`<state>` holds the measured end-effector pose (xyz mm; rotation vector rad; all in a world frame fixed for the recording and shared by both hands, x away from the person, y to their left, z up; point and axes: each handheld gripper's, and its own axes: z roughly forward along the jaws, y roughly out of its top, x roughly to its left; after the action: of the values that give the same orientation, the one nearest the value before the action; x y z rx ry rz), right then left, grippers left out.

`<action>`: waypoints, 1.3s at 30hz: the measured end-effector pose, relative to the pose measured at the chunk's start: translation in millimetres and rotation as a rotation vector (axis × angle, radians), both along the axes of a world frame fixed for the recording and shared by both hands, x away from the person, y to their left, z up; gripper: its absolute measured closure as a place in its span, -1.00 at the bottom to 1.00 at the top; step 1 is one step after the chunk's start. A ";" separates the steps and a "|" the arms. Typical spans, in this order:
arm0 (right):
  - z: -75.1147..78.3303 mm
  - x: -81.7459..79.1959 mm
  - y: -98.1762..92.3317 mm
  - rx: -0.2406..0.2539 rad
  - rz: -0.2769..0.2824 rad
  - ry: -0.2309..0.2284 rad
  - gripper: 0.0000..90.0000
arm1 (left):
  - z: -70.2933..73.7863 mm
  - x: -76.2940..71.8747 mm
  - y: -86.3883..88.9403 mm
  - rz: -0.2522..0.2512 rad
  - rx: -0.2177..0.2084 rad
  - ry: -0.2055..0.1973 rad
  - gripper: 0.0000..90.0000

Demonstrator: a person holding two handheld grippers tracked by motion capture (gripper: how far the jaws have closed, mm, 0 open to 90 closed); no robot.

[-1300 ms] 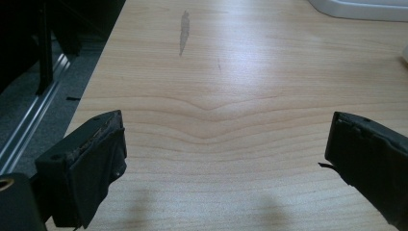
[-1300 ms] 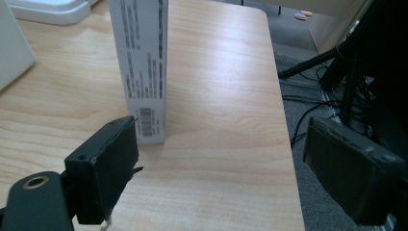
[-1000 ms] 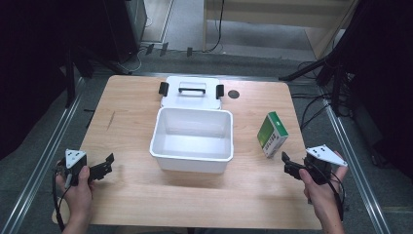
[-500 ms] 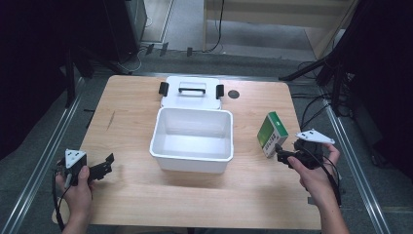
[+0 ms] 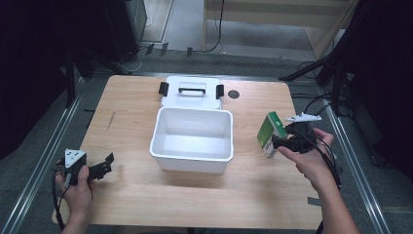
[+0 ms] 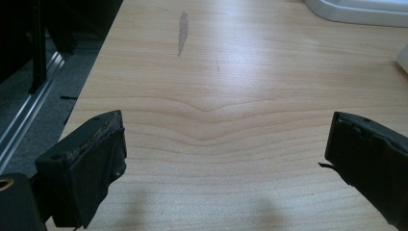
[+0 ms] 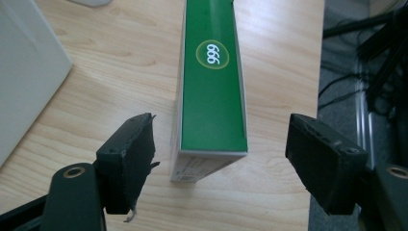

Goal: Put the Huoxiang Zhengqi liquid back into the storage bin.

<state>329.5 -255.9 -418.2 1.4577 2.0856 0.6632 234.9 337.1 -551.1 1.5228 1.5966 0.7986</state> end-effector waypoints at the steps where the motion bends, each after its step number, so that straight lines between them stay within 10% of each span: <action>1: 0.8 2.6 0.7 0.004 0.000 0.017 -0.52 | 0.0 0.1 0.1 -0.001 -0.001 0.000 -0.96; 12: 14.2 32.4 6.0 -0.031 -0.046 0.143 -0.35 | -0.1 0.1 1.0 -0.009 -0.011 0.001 -0.96; 30: 26.6 88.2 21.6 -0.098 0.006 0.538 -0.02 | -0.3 0.6 1.8 -0.016 -0.018 0.002 -0.96; 39: 16.9 105.4 25.3 -0.119 -0.025 0.653 0.36 | -0.1 0.5 1.9 -0.029 -0.022 -0.002 -0.96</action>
<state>434.9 -230.6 -401.3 1.7904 2.5134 0.0333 235.4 339.0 -551.2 1.5259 1.5740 0.7643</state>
